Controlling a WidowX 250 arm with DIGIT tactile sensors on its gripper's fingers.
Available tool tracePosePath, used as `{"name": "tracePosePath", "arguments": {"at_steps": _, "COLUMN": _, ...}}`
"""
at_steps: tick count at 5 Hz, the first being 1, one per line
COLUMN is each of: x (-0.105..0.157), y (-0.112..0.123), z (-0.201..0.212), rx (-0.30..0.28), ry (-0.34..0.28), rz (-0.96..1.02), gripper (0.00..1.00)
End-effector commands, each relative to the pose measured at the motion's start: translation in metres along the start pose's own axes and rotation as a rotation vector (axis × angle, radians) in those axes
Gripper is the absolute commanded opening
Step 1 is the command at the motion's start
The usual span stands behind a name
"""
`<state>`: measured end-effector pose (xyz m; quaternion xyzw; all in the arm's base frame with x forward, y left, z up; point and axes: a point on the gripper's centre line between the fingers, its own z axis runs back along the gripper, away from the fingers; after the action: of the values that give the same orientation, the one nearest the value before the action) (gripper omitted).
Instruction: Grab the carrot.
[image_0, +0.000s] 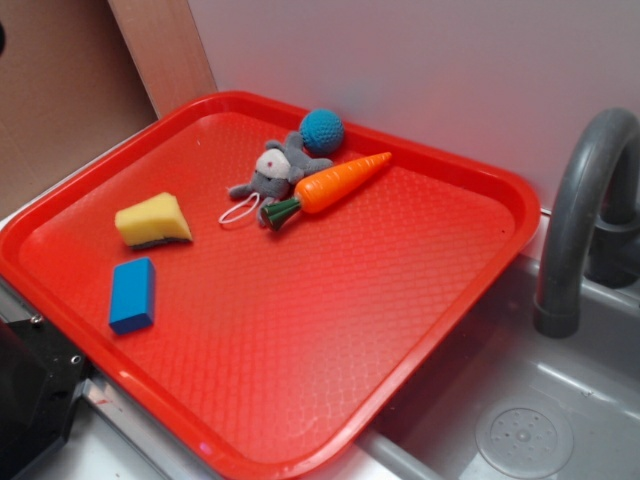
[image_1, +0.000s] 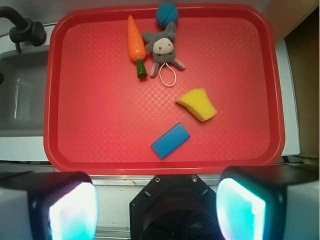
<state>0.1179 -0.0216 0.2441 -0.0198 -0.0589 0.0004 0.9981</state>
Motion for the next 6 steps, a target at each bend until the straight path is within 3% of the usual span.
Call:
{"name": "tracePosePath", "arguments": {"at_steps": 1, "x": 0.0, "y": 0.0, "z": 0.0, "rx": 0.0, "ry": 0.0, "rz": 0.0, "gripper": 1.0}}
{"name": "tracePosePath", "arguments": {"at_steps": 4, "x": -0.017, "y": -0.012, "z": 0.015, "rx": 0.01, "ry": 0.016, "rz": 0.037, "gripper": 1.0}}
{"name": "tracePosePath", "arguments": {"at_steps": 6, "x": 0.051, "y": -0.017, "z": -0.001, "rx": 0.07, "ry": 0.081, "rz": 0.126, "gripper": 1.0}}
